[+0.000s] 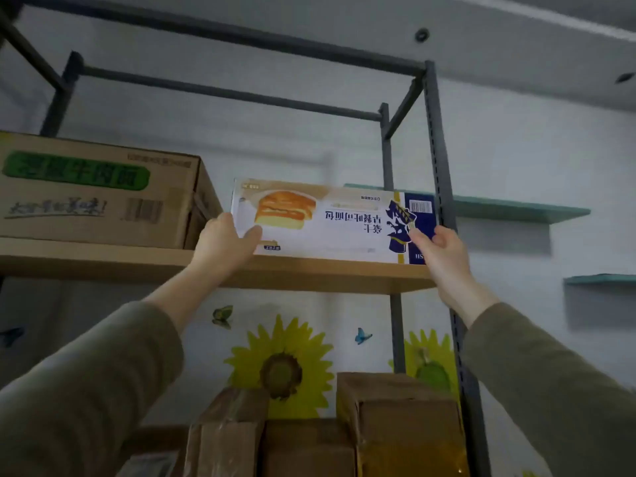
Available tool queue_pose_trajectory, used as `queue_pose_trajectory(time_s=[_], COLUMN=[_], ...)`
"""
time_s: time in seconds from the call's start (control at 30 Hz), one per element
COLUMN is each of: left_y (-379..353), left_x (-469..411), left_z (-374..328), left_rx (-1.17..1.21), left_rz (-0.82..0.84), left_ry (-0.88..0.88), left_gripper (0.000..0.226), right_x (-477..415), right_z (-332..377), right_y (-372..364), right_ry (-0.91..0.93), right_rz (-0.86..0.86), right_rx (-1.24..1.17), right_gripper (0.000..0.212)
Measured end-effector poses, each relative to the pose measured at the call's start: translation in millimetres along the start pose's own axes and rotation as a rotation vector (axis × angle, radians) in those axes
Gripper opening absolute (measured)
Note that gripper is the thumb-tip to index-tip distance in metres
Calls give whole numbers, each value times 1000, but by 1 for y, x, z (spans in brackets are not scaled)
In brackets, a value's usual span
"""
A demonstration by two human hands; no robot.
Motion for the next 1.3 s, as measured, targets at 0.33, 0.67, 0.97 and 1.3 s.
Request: queue_pose_trajectory(time_s=[0.33,0.67,0.97,1.3], left_y=[-49,-54,-15,57], left_x=[-53,-48,-26,15], left_z=[18,13,-2,-27], left_rx=[-111,-180,-33,45], left_rz=[-85,-254,-297,-330], left_ry=[122,187,222,224], left_gripper=[65,74,69,67], right_x=[-80,-105,-72,-21], right_z=[-31,-47,0,54], right_y=[-13,-23,7,54], right_ry=[-36,-66,-74,-94], right_rz=[-42,10,-28,-82], right_rx=[11,-49,-116,-139], right_gripper=[39,31,18,37])
Point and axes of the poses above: each hand's wrist, its own x-axis away from the middle knuckle, its own y-axis out of the back of the hand, z = x × y, the point moved 9 cm from there along -x, towards the middle knuckle, and after that the axes turned 9 degrees about -z, right-handed, at the moved point
